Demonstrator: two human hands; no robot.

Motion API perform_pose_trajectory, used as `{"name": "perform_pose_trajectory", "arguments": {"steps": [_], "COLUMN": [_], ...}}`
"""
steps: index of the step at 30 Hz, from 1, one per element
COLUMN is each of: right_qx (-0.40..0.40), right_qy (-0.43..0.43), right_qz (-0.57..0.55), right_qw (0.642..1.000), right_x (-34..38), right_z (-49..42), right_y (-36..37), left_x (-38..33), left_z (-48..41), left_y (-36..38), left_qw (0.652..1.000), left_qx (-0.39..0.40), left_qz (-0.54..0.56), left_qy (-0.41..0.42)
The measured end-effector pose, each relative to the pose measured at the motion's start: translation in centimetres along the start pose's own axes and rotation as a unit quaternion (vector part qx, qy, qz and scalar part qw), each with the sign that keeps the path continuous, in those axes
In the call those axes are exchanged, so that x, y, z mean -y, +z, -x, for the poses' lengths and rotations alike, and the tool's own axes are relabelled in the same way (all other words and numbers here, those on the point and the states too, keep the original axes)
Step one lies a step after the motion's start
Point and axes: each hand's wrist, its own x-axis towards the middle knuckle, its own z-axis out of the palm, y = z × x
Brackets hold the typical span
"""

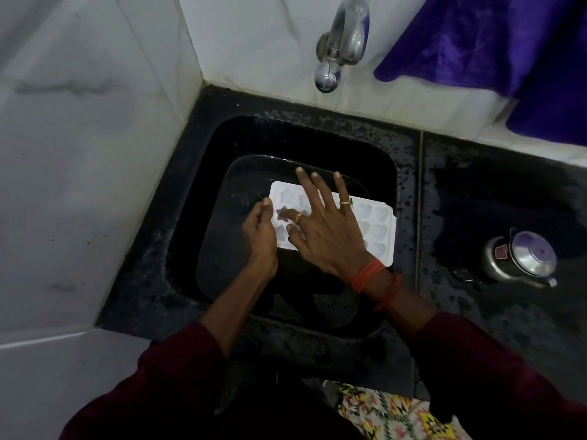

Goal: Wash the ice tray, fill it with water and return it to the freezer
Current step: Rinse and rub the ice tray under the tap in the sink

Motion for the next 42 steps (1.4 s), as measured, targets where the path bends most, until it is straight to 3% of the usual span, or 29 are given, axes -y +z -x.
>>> {"name": "perform_pose_trajectory", "arguments": {"steps": [6, 17, 33, 42], "right_qx": [0.002, 0.012, 0.058, 0.006], "right_qy": [0.004, 0.085, 0.052, 0.026], "right_qz": [-0.014, -0.073, -0.053, -0.031], "right_qw": [1.000, 0.994, 0.996, 0.999], "right_x": [0.2, 1.8, 2.9, 2.6], "right_z": [-0.3, 1.3, 2.3, 1.7], "right_y": [0.1, -0.1, -0.7, -0.9], "left_x": [-0.4, 0.2, 0.1, -0.4], "left_z": [0.0, 0.2, 0.2, -0.1], "left_y": [0.0, 0.2, -0.1, 0.2], "left_qw": [1.000, 0.999, 0.998, 0.995], "left_qx": [0.003, 0.028, 0.022, 0.010], "left_qz": [0.000, 0.011, 0.046, 0.091], "left_qy": [0.001, -0.014, -0.037, -0.051]}}
